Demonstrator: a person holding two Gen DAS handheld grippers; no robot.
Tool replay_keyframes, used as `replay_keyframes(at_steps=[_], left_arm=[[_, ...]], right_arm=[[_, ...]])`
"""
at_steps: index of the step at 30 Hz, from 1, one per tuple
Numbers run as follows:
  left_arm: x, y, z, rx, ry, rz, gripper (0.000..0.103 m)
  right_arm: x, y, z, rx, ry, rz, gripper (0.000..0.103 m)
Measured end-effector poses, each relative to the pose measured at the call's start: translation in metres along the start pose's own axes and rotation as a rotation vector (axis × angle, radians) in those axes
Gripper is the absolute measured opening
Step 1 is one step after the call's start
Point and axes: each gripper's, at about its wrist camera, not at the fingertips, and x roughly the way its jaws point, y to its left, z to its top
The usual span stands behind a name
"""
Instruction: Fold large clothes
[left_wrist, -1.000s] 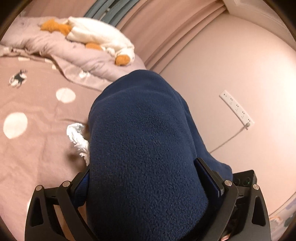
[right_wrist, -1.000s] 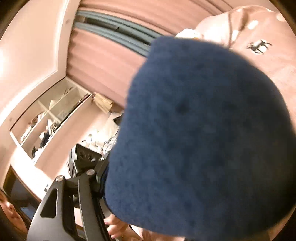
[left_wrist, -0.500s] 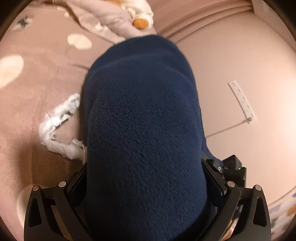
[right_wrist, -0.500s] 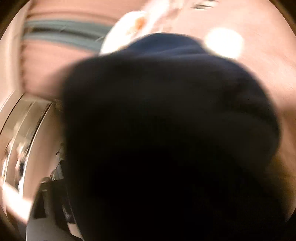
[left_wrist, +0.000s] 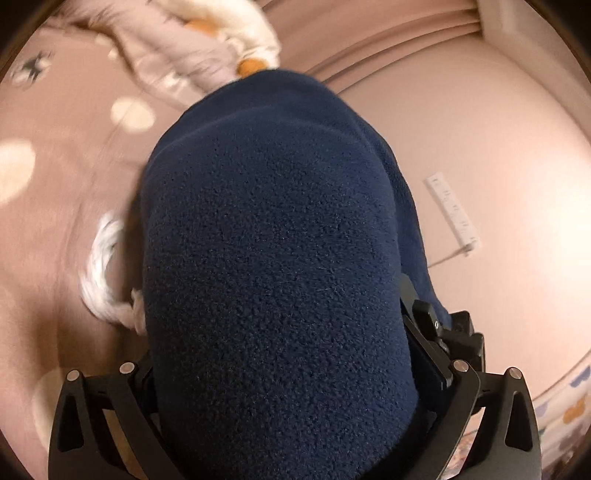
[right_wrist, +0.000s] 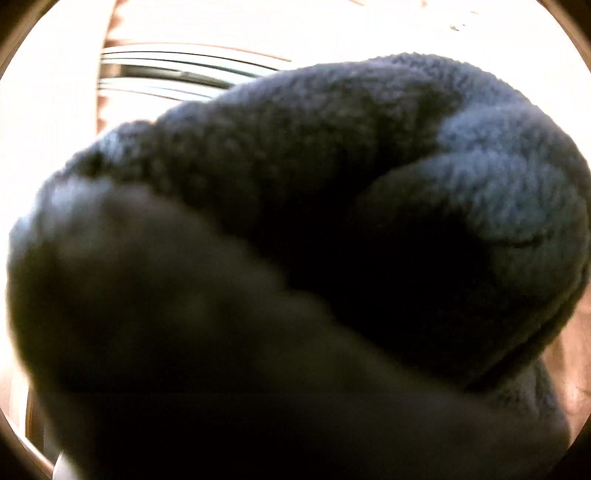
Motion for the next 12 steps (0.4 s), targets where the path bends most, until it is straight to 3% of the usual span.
replay_keyframes(at_steps=[3, 7, 9, 12], left_arm=[[-0.035, -0.028, 0.013, 0.084, -0.086, 0.029, 0.102], [-0.096, -0.064, 0.034, 0.187, -0.228, 0.067, 0.102], [-0.117, -0.069, 0.048, 0.219, -0.281, 0.067, 0.102], [-0.139, -0.062, 0.080, 0.223, -0.335, 0.060, 0.102]], right_arm=[[-0.007, 0.039, -0.001, -0.081, 0.011, 0.041, 0.054], [-0.007, 0.092, -0.004, -0.146, 0.039, 0.165, 0.054], [0.000, 0.126, -0.007, -0.198, 0.057, 0.222, 0.055], [0.018, 0.161, -0.006, -0.225, 0.065, 0.242, 0.055]])
